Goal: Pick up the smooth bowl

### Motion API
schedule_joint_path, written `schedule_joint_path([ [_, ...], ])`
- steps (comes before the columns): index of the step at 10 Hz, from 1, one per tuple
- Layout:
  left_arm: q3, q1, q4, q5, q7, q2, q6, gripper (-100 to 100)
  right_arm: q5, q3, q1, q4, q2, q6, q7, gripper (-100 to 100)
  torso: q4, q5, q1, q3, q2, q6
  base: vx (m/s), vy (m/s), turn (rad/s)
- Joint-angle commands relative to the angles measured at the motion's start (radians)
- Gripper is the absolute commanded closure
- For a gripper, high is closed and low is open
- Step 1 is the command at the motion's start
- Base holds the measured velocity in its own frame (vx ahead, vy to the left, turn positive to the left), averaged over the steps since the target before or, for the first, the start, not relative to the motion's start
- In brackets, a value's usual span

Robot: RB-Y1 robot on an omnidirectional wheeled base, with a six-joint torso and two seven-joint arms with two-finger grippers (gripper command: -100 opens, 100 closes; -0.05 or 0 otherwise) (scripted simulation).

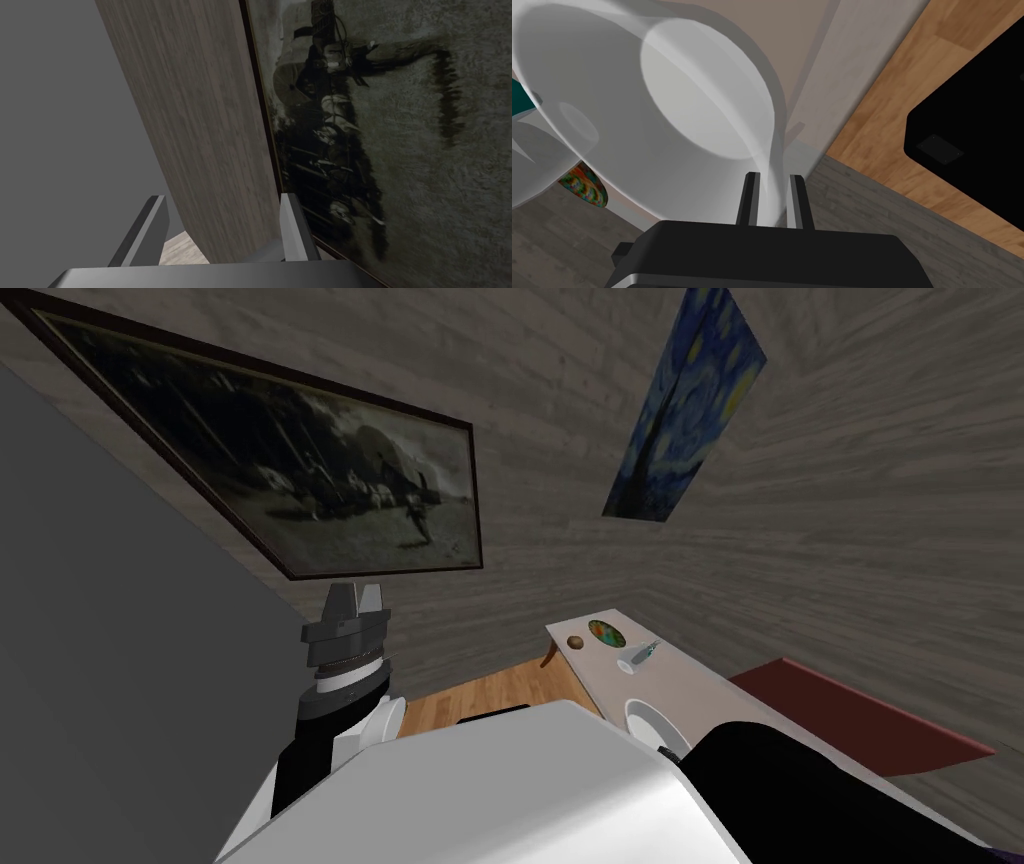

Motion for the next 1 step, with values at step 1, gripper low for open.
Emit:
schedule_joint_path([
  [1, 0.0, 0.0, 0.0, 0.0, 0.0, 0.0, 0.0, 0, 0.0, 0.0, 0.0, 0.0, 0.0, 0.0, 0.0, 0, 0.0, 0.0, 0.0, 0.0, 0.0, 0.0, 0.0, 0.0, 0.0],
])
